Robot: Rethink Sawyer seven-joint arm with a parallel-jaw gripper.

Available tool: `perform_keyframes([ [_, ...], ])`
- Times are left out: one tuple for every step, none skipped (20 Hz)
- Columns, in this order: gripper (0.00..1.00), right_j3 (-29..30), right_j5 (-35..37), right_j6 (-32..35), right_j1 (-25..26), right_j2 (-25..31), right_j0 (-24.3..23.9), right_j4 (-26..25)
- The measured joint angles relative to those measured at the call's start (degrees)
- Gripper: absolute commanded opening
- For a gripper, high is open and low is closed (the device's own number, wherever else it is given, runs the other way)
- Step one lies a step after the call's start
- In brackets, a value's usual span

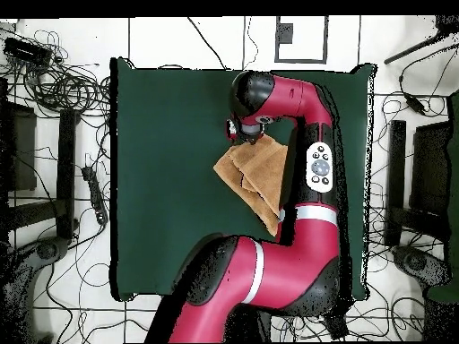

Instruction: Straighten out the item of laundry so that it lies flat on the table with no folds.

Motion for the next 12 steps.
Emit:
perform_keyframes([
  [1.00,-0.01,0.00,0.00,0.02,0.00,0.01,0.00],
  [1.00,-0.07,0.00,0.00,0.06,0.00,0.01,-0.01],
  [1.00,-0.17,0.01,0.00,0.12,0.00,0.01,-0.06],
  [1.00,-0.27,0.01,0.00,0.17,0.00,0.01,-0.10],
  [1.00,-0.40,0.01,0.00,0.24,0.00,0.01,-0.10],
  [1.00,-0.44,0.01,0.00,0.25,0.00,0.01,-0.10],
  [1.00,-0.49,0.02,0.00,0.28,0.01,0.01,-0.11],
  [1.00,-0.51,0.01,0.00,0.30,0.01,0.01,-0.12],
  [1.00,-0.52,0.02,0.00,0.30,0.01,0.01,-0.12],
  [1.00,-0.52,0.02,0.00,0.29,0.00,0.01,-0.12],
  [1.00,-0.52,0.01,0.00,0.30,0.00,0.01,-0.12],
  [1.00,-0.52,0.01,0.00,0.30,0.00,0.01,-0.13],
])
